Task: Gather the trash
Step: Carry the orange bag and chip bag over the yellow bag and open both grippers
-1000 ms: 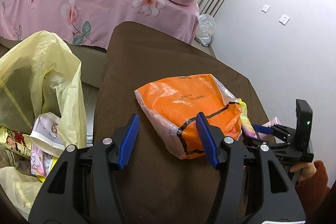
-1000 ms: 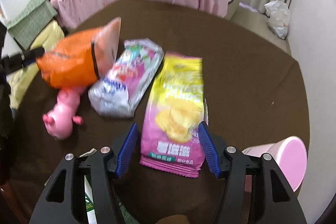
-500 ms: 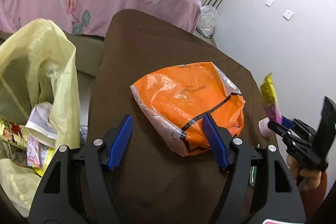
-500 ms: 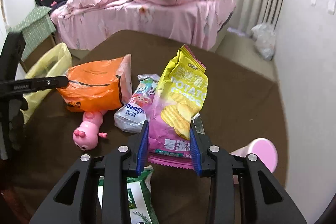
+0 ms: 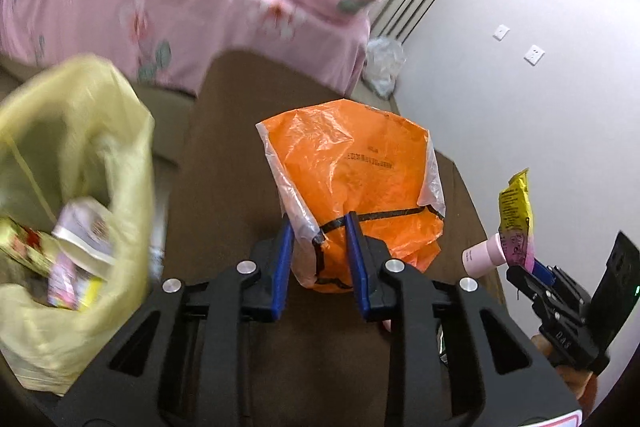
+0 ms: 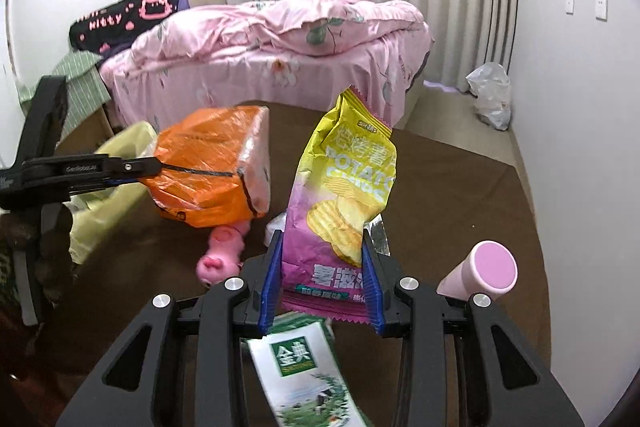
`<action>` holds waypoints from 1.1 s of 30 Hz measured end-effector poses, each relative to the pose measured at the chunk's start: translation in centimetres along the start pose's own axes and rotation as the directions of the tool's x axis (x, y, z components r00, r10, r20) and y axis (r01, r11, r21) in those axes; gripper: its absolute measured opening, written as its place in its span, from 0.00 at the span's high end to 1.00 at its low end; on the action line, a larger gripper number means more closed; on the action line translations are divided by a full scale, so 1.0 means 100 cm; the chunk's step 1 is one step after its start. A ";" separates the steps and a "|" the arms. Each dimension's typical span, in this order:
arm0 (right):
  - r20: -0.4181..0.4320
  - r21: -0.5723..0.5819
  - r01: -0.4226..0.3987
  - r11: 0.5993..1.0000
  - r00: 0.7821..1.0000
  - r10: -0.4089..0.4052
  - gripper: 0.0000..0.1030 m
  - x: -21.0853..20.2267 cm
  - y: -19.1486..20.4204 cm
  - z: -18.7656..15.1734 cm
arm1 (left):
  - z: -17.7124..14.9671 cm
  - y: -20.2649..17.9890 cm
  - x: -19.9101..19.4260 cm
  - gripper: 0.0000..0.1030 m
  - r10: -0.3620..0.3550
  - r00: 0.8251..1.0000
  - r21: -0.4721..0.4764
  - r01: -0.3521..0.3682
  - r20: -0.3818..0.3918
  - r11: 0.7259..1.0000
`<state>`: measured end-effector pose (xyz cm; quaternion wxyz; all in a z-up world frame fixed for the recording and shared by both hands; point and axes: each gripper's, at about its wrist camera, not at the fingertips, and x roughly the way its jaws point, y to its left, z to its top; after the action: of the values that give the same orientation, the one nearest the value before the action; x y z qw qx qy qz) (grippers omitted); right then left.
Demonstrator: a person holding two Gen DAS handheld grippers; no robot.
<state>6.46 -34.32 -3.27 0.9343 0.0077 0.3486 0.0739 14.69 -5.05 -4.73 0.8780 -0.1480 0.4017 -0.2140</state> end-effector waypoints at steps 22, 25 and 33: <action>0.092 -0.238 -0.146 0.960 0.981 0.172 0.66 -0.031 0.148 0.055 | -0.013 0.088 -0.144 0.75 0.279 0.923 -0.026 -0.283 0.263 0.959; 0.084 -0.268 -0.171 0.948 0.976 0.199 0.66 -0.026 0.168 0.058 | -0.014 0.113 -0.141 0.75 0.351 0.903 -0.052 -0.350 0.248 0.935; 0.037 -0.274 -0.241 0.931 0.965 0.260 0.66 -0.003 0.197 0.068 | -0.036 0.169 -0.110 0.75 0.419 0.901 -0.108 -0.408 0.110 0.907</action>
<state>8.01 -14.60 3.36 0.9217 -0.0713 0.2974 0.2384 9.83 14.66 -7.18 0.9210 -0.1092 0.3739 0.0042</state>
